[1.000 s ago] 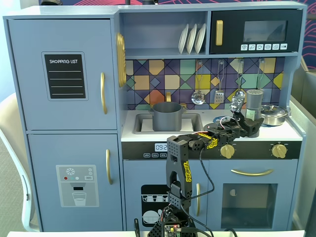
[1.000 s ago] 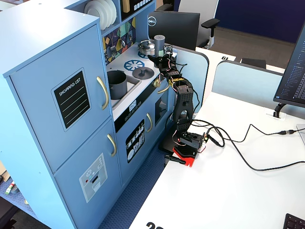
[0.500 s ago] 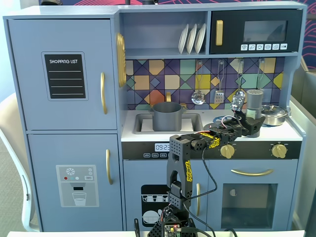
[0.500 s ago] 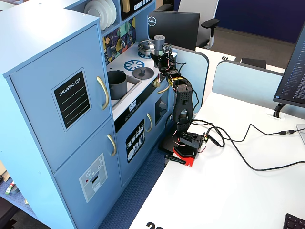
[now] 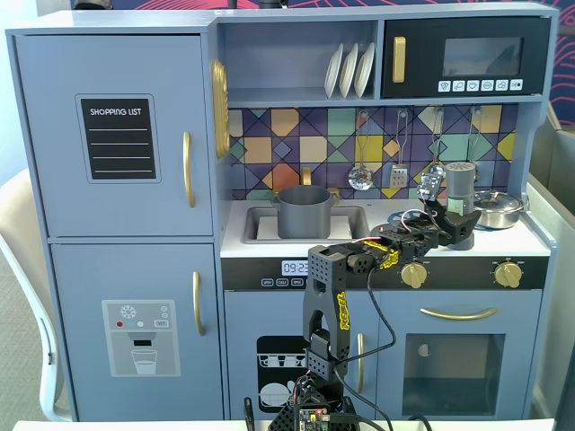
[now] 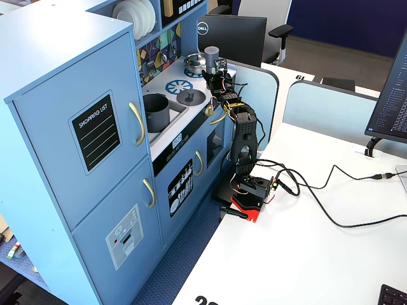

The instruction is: Put salt in the gray recipient

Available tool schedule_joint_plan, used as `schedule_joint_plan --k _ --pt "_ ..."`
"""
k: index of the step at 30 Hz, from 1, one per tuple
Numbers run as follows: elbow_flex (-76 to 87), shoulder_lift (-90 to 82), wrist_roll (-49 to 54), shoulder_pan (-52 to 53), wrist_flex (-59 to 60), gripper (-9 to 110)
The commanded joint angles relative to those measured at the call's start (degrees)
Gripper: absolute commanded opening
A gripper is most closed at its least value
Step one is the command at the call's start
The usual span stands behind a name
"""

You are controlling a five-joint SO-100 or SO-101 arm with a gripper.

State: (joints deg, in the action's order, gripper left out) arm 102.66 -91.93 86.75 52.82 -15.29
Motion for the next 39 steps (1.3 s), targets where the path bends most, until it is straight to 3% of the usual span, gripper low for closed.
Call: schedule_joint_plan --k 1,16,23,39 --pt "-2.9 -7.4 -1.2 -1.1 1.1 0" --pt "-2.1 -27.9 -5.9 -4.5 17.7 0" --pt "-4.5 -36.3 -11.1 -13.4 28.7 0" --pt "-7.1 -39.5 -9.4 -35.5 31.3 0"
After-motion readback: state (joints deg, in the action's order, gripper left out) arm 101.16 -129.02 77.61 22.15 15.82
